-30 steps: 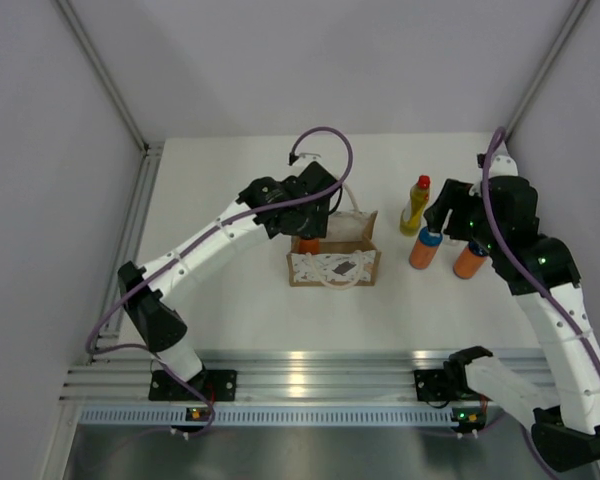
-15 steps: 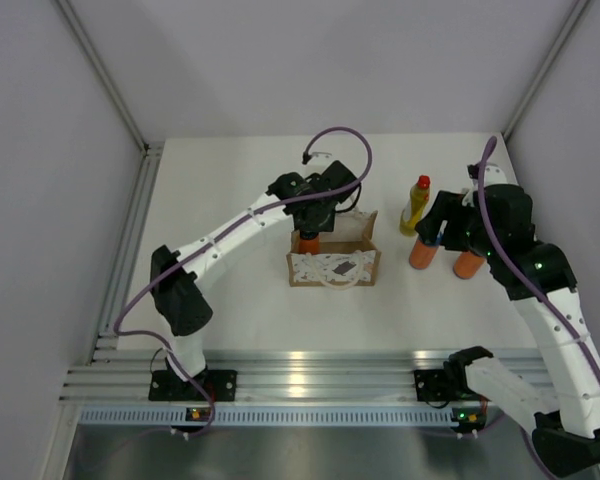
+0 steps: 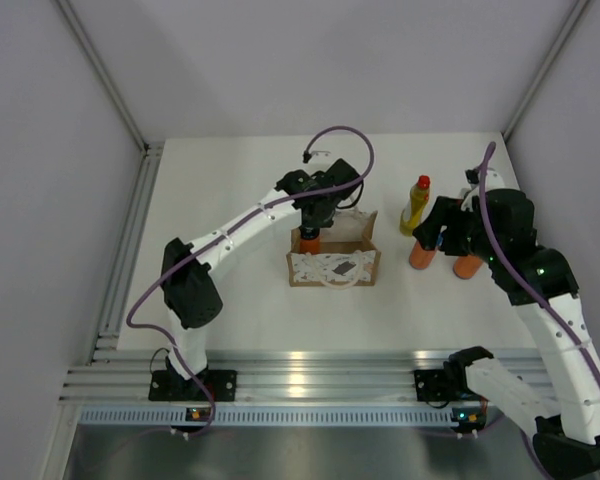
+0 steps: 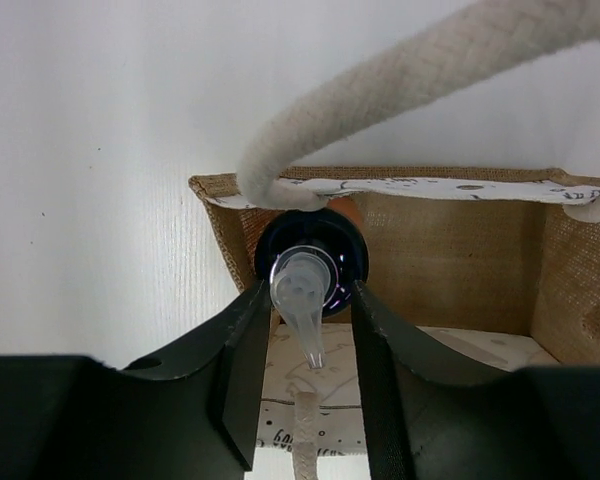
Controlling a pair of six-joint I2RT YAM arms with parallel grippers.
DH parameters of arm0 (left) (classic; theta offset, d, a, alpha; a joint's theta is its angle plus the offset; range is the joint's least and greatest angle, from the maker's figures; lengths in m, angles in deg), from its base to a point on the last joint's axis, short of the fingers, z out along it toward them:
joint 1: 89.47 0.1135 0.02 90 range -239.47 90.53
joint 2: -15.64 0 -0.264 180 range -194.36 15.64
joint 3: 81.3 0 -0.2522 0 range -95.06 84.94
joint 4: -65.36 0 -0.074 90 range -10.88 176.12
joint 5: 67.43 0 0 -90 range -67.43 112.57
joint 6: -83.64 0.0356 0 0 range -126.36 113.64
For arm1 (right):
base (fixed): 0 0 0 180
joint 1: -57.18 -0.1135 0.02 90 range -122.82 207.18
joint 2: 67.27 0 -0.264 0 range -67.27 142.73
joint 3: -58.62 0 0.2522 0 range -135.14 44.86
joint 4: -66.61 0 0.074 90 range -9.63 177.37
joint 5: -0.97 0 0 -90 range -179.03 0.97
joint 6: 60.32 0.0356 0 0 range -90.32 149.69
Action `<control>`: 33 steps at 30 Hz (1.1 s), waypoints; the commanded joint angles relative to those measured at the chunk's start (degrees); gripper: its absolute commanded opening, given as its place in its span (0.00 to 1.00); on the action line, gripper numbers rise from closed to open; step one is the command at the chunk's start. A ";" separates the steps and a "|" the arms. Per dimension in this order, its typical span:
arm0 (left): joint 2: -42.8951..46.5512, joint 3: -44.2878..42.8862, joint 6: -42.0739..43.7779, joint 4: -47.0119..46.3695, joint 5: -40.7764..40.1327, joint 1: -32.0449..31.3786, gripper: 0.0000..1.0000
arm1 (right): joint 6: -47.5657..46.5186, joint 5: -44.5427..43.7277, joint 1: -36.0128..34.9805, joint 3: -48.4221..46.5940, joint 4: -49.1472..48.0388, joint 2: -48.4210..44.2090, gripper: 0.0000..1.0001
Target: Take the personal care products out of the canvas bag
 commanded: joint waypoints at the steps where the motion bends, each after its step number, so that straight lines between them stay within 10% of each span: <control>1: -0.07 -2.26 -0.78 -2.07 -1.13 0.85 0.43 | -1.09 0.93 0.80 -1.16 0.91 0.16 0.66; 21: -0.42 -0.85 -2.09 -2.77 0.45 1.38 0.32 | -1.79 1.46 0.80 -2.74 0.91 2.71 0.66; 33: 2.13 -2.17 -1.83 -2.69 0.54 1.38 0.00 | -1.62 1.46 0.80 -2.74 0.74 3.32 0.66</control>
